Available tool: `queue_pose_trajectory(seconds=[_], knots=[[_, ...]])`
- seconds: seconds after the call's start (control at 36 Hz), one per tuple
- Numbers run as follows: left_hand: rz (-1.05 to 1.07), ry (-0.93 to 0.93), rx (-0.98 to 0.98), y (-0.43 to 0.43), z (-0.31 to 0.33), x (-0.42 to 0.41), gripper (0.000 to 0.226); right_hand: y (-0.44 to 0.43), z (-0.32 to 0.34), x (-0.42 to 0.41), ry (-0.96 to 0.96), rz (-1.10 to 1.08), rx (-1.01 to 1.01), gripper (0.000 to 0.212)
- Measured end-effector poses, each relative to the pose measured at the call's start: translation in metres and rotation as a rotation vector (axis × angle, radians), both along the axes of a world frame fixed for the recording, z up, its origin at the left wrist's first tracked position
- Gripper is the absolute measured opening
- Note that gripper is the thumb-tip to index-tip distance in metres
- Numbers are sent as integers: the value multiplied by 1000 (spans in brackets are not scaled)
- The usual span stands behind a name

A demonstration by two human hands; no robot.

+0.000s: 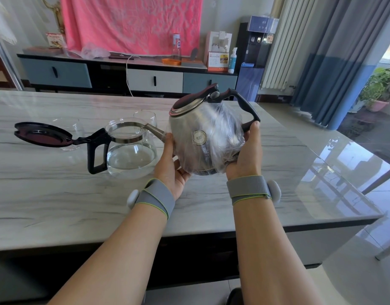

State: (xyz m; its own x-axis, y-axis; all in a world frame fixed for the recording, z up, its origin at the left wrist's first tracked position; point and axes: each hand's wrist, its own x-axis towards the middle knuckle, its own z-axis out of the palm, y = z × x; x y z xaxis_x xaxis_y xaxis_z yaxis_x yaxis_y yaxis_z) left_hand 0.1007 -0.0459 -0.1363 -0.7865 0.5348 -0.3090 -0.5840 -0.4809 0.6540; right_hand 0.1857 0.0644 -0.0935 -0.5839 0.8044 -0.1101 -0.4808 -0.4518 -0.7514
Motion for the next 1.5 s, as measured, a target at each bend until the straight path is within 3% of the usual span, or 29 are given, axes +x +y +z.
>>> queue_pose_trajectory(seconds=[1.5], knots=[[0,14,2,1,-1,-1,49,-5,6,3,13,-9,-23,39]])
